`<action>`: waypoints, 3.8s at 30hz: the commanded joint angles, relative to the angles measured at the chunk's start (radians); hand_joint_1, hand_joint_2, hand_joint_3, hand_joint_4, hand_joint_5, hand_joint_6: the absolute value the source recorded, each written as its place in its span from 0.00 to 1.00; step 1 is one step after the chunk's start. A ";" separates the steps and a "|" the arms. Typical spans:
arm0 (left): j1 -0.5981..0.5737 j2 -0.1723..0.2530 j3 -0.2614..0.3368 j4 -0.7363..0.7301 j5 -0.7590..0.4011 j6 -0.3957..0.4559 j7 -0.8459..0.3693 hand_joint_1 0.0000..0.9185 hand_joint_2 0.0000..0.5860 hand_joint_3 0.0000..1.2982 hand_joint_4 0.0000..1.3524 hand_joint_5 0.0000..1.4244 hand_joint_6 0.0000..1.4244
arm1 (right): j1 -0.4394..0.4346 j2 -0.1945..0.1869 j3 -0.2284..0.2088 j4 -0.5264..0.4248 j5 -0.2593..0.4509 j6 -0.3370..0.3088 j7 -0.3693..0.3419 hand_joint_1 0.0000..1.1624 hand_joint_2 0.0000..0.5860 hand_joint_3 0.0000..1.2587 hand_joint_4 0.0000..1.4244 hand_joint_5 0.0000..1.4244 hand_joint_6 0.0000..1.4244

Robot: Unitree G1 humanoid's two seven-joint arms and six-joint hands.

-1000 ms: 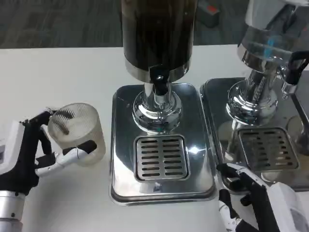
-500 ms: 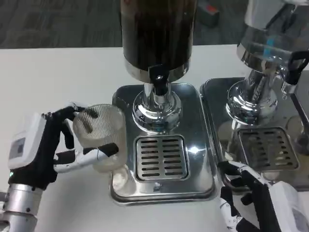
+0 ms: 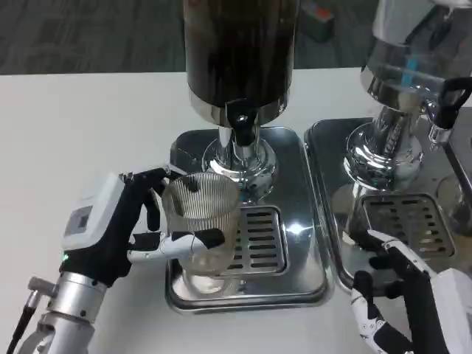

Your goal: Grasp the cup under the faucet to collect the drink, then remove the cup.

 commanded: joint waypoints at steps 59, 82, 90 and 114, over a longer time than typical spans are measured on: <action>-0.161 -0.055 -0.115 0.199 0.047 0.023 0.040 0.14 0.04 0.42 0.48 0.62 0.86 | 0.027 0.064 -0.006 -0.203 -0.031 0.039 0.129 0.49 0.93 0.27 0.23 0.25 0.32; -0.152 -0.026 -0.103 0.196 -0.019 -0.094 -0.105 0.00 0.00 0.36 0.38 0.52 0.72 | 0.012 0.071 -0.014 -0.175 -0.006 0.037 0.119 0.51 0.94 0.29 0.24 0.26 0.34; -0.148 -0.022 -0.096 0.198 -0.035 -0.101 -0.125 0.00 0.00 0.36 0.39 0.52 0.72 | 0.007 0.072 -0.016 -0.167 -0.001 0.037 0.119 0.52 0.93 0.29 0.24 0.26 0.36; -0.104 0.025 -0.035 0.151 -0.055 -0.114 -0.113 0.00 0.00 0.27 0.35 0.49 0.69 | -0.018 0.070 -0.018 -0.144 0.018 0.026 0.113 0.58 0.91 0.31 0.25 0.28 0.36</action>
